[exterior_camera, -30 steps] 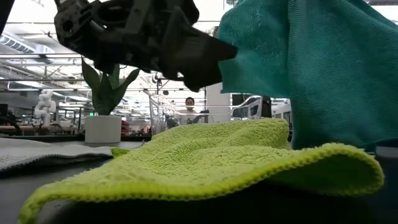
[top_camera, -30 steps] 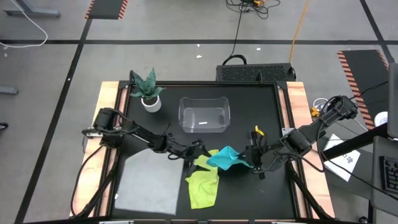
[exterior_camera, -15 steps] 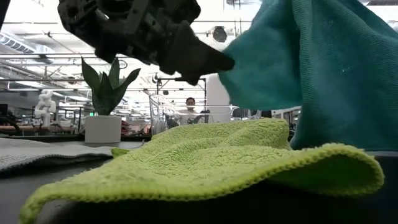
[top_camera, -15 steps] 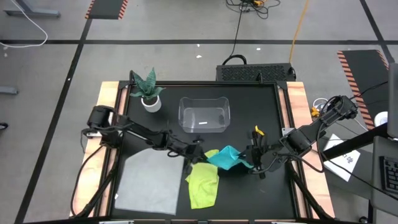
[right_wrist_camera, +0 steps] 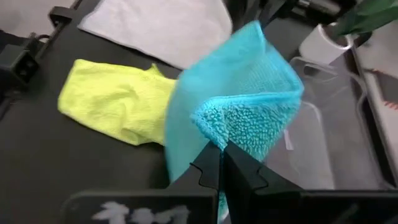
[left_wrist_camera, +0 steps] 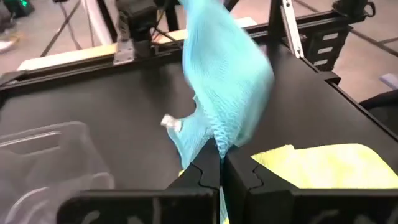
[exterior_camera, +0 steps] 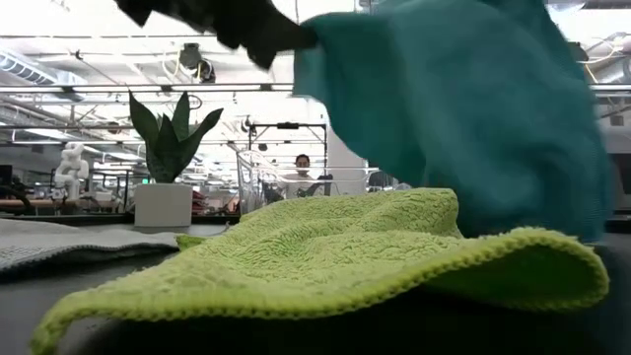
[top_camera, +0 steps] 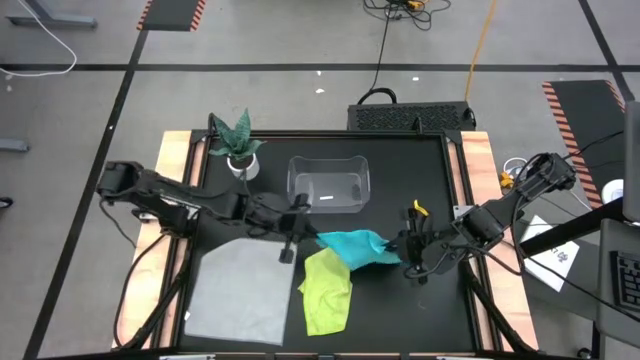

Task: Fold microfiber towels
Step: Fold the blue towel

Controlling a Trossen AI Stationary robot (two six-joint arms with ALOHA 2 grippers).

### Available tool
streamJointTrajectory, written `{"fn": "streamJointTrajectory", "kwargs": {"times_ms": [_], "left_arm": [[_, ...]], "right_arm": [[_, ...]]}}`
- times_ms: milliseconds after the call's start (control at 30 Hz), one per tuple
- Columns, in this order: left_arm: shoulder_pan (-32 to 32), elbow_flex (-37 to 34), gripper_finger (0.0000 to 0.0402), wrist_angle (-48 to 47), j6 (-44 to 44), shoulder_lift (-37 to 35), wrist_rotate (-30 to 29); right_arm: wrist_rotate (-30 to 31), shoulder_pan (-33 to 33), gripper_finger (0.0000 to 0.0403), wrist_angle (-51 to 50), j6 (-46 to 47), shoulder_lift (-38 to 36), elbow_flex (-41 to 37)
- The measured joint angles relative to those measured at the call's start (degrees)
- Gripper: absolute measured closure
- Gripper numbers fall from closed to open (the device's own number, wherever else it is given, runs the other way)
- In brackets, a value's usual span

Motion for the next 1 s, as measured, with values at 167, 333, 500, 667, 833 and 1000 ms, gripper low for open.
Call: {"fn": "streamJointTrajectory", "kwargs": {"times_ms": [167,333,500,667,833,1000], "left_arm": [[0.13,8.92,0.0400,-14.39,0.50,-0.89,0.20],[-0.94,17.28,0.0400,-25.68,1.27,4.10,0.51],[-2.37,26.49,0.0401,-31.39,3.11,9.37,0.43],[-1.47,36.14,0.0401,-39.26,4.43,12.25,-1.81],[2.63,40.81,0.0401,-43.83,4.42,12.12,-3.03],[7.37,44.55,0.0401,-49.47,4.53,12.17,-2.98]], "right_arm": [[3.69,1.93,0.0403,-0.68,-1.39,-0.93,-0.02],[5.39,3.32,0.0403,-1.64,-0.05,-0.96,-0.07],[10.05,6.64,0.0403,-4.68,1.74,-1.80,-0.09],[14.09,8.69,0.0403,-7.89,4.24,-5.07,-0.09],[15.50,8.08,0.0403,-8.23,1.80,-9.65,-0.11],[15.60,5.56,0.0403,-9.20,-1.40,-15.76,-0.11]]}}
